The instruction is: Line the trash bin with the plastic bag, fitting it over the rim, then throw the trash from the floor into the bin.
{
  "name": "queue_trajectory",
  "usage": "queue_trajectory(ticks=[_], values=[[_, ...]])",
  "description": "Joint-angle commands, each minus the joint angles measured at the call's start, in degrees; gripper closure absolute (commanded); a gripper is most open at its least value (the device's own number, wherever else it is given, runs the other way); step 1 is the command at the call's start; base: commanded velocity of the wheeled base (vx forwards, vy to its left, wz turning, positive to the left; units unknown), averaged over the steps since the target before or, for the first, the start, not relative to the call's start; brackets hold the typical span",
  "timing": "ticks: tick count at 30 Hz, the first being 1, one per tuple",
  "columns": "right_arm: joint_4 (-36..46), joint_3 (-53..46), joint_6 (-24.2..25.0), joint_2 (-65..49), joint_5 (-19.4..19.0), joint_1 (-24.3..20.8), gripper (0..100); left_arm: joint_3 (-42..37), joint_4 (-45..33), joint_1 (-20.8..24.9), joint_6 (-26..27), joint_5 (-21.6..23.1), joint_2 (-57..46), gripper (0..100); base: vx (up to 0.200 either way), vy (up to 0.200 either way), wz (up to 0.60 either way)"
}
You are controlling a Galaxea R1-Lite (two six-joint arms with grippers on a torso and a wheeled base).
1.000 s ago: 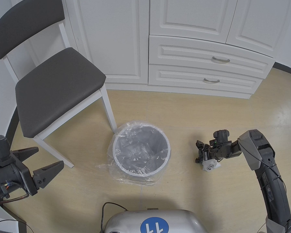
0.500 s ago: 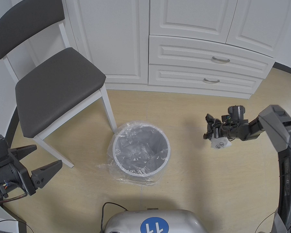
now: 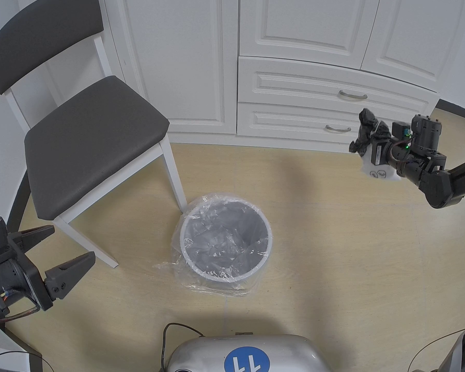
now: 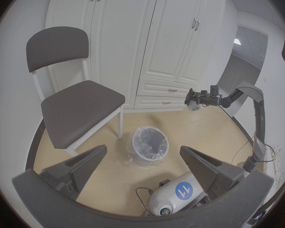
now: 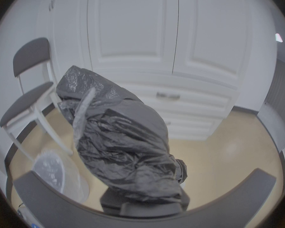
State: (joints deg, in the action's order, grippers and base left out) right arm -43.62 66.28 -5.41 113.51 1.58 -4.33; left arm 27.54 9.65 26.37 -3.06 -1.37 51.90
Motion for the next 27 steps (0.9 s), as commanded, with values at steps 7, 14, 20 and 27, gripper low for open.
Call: queue_trajectory(ticks=[7, 14, 20, 27], values=[[-20.6, -6.1, -0.2, -6.2, 9.0, -9.3, 100, -0.6, 2.2, 0.0, 0.2, 0.0, -0.9, 0, 0.000, 0.000, 0.00], [-33.3, -7.2, -0.3, -5.8, 11.9, -18.1, 100, -0.4, 2.3, 0.0, 0.4, -0.1, -1.8, 0, 0.000, 0.000, 0.00], [-43.0, -9.2, -0.3, -3.5, 11.2, -26.2, 100, -0.5, 2.3, -0.4, 3.4, -0.1, -2.7, 0, 0.000, 0.000, 0.00], [-46.4, -8.4, 0.5, 2.0, 10.8, -32.4, 100, -0.6, 2.3, -0.4, 5.0, -0.1, -3.7, 0, 0.000, 0.000, 0.00]])
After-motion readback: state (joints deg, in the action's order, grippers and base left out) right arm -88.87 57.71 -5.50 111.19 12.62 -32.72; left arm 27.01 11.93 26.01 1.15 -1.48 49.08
